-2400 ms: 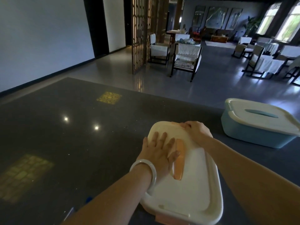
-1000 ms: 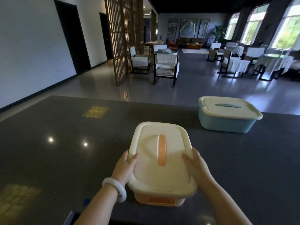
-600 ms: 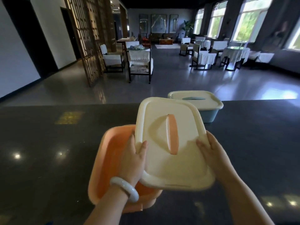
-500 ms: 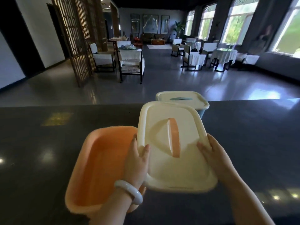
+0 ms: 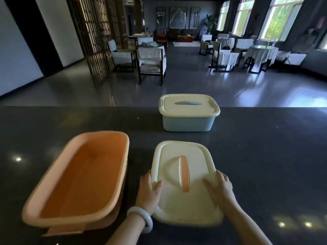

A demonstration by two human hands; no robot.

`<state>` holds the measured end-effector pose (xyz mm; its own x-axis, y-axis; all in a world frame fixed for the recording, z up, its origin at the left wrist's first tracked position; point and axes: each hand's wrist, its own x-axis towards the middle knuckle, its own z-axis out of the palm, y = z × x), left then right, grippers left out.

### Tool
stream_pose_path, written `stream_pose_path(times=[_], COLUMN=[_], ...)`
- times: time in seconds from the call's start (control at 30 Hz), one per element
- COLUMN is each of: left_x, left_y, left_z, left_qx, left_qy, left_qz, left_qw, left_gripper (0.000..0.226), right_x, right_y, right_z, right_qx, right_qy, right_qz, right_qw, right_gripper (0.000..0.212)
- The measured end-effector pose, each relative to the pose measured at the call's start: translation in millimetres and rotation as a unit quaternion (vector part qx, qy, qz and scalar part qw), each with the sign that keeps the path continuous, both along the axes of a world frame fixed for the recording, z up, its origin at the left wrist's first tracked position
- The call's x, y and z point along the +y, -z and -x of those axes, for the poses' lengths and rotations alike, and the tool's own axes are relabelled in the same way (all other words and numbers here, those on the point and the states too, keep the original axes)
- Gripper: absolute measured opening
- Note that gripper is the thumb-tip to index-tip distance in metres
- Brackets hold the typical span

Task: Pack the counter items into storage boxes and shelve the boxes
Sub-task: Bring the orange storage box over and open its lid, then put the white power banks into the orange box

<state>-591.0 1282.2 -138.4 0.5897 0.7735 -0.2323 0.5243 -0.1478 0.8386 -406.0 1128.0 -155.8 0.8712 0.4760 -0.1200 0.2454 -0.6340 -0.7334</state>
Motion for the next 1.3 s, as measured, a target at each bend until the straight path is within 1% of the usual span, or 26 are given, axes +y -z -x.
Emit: stream_pose_path(times=[0.1, 0.17, 0.23, 0.33, 0.43, 0.57, 0.7, 0.77, 0.83, 0.93, 1.0, 1.07, 1.17, 1.23, 1.3], left_x=[-1, -3, -7, -9, -8, -2, 1, 1, 1, 8, 14, 22, 40, 53, 63], left_y=[18, 29, 37, 42, 43, 32, 5, -15, -37, -66, -81, -92, -101, -104, -103], left_z=[2, 1, -2, -5, -6, -5, -2, 1, 6, 23, 45, 75, 134, 182, 232], left_qx=[0.097, 0.158, 0.200, 0.225, 0.243, 0.276, 0.266, 0.250, 0.222, 0.174, 0.140, 0.128, 0.143, 0.169, 0.204], left_qy=[0.010, 0.029, 0.040, 0.036, 0.044, 0.070, 0.111, 0.132, 0.132, 0.094, 0.052, -0.002, -0.062, -0.076, -0.097], left_qz=[-0.079, -0.146, -0.189, -0.203, -0.209, -0.190, -0.201, -0.221, -0.253, -0.327, -0.343, -0.349, -0.361, -0.369, -0.365], left_qw=[0.992, 0.976, 0.961, 0.952, 0.946, 0.940, 0.936, 0.933, 0.932, 0.924, 0.927, 0.928, 0.920, 0.911, 0.903], left_gripper=[0.068, 0.069, 0.068, 0.068, 0.069, 0.071, 0.067, 0.056, 0.042, 0.036, 0.039, 0.038, 0.031, 0.027, 0.030], right_x=[4, 4, 3, 2, 3, 6, 20, 35, 55, 87, 109, 133, 172, 198, 220], right_y=[12, 19, 25, 28, 27, 19, -3, -19, -36, -61, -76, -91, -111, -120, -128], right_z=[1, 3, 7, 13, 13, 8, 5, 7, 12, 30, 49, 77, 129, 172, 219], right_qx=[-0.021, -0.048, -0.082, -0.111, -0.103, -0.112, -0.170, -0.188, -0.195, -0.204, -0.217, -0.217, -0.220, -0.232, -0.241], right_qy=[-0.029, -0.057, -0.069, -0.068, -0.073, -0.084, -0.095, -0.126, -0.174, -0.237, -0.270, -0.303, -0.362, -0.413, -0.468], right_qz=[0.029, 0.079, 0.114, 0.142, 0.154, 0.175, 0.165, 0.164, 0.168, 0.156, 0.133, 0.102, 0.073, 0.068, 0.055], right_qw=[0.999, 0.994, 0.988, 0.981, 0.980, 0.975, 0.967, 0.960, 0.950, 0.937, 0.929, 0.922, 0.903, 0.878, 0.848], right_gripper=[0.067, 0.073, 0.077, 0.078, 0.078, 0.076, 0.069, 0.064, 0.058, 0.053, 0.051, 0.051, 0.053, 0.054, 0.054])
